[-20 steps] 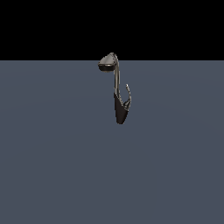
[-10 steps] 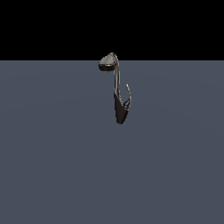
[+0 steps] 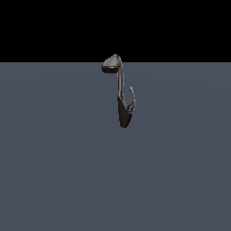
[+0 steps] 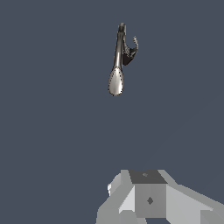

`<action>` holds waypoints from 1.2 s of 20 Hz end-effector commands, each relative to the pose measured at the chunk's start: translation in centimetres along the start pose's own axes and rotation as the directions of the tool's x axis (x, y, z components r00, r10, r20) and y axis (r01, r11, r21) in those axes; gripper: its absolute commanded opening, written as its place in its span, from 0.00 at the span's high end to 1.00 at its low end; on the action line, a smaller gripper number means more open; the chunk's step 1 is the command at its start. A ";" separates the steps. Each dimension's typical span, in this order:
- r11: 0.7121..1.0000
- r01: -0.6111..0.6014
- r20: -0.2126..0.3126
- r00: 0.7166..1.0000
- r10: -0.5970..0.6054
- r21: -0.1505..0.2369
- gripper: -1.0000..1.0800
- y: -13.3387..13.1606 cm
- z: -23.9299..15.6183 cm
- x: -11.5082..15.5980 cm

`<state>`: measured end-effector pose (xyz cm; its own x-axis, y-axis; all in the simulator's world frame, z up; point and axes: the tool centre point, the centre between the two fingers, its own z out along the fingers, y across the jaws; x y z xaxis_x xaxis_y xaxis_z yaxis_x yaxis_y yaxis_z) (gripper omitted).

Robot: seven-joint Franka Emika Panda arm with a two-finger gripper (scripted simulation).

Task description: Turn on the faucet by rotating a designated handle.

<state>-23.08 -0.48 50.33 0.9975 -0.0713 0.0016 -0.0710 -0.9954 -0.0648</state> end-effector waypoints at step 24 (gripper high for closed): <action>0.765 -0.596 0.270 0.799 0.537 0.242 1.00 -0.9 8.5 17.3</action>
<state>-6.90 -0.11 42.74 0.7907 -0.5457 -0.2773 -0.6103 -0.7382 -0.2875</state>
